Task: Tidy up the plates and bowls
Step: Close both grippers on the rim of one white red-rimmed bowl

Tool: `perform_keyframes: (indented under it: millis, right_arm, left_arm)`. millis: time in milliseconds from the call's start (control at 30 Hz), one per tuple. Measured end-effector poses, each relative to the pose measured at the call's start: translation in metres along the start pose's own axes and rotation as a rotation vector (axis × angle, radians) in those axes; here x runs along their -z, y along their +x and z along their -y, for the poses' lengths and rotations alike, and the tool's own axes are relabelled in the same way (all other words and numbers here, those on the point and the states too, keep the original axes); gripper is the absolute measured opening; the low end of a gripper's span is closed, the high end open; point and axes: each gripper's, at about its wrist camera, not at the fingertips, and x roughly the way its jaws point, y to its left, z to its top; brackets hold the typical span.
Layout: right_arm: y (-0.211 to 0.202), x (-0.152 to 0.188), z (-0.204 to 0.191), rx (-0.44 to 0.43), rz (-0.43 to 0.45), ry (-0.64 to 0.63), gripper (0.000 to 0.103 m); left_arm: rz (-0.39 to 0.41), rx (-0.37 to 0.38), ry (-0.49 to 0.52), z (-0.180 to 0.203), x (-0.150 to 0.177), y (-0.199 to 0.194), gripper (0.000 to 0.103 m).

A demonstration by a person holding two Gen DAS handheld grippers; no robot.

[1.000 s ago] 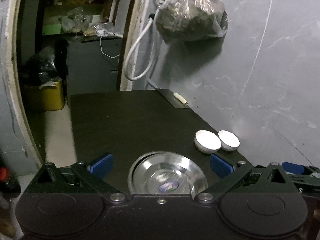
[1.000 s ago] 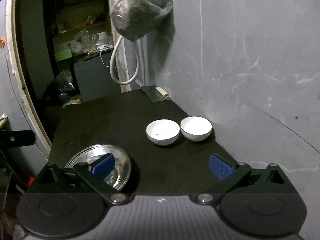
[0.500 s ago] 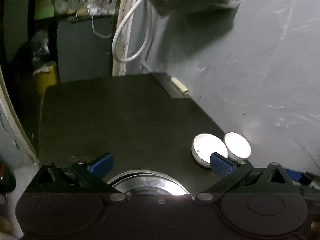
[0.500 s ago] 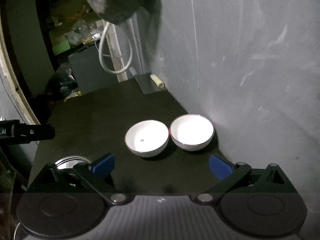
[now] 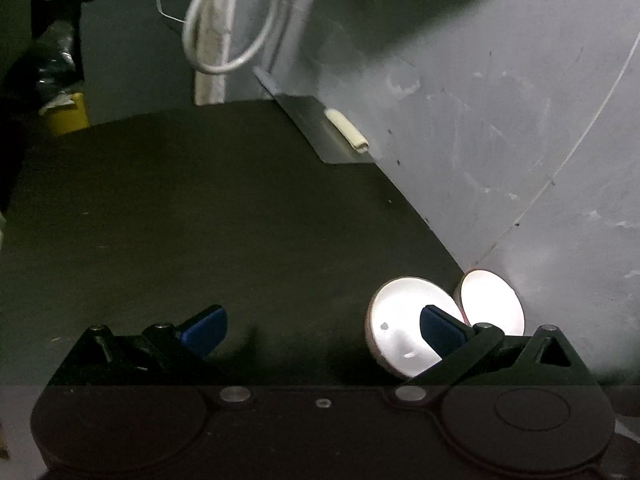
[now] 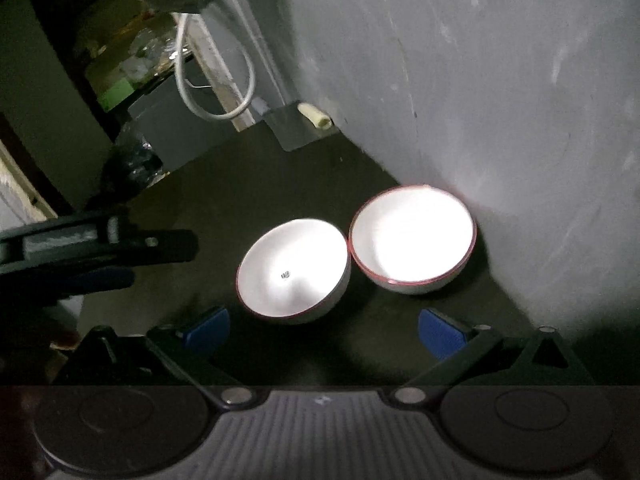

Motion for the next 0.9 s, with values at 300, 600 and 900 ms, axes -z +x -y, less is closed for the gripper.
perform_keyframes:
  millis: [300, 600, 900]
  right_arm:
    - [0.023, -0.002, 0.015, -0.061, -0.045, 0.131, 0.098]
    - [0.033, -0.009, 0.02, -0.069, -0.062, 0.149, 0.077]
    - [0.04, -0.013, 0.023, -0.11, -0.072, 0.148, 0.059]
  left_arm:
    - [-0.101, 0.029, 0.022, 0.005, -0.002, 0.044, 0.102]
    - [-0.155, 0.071, 0.015, 0.006, -0.004, 0.062, 0.075]
    - [-0.182, 0.134, 0.004, 0.01, -0.003, 0.067, 0.033]
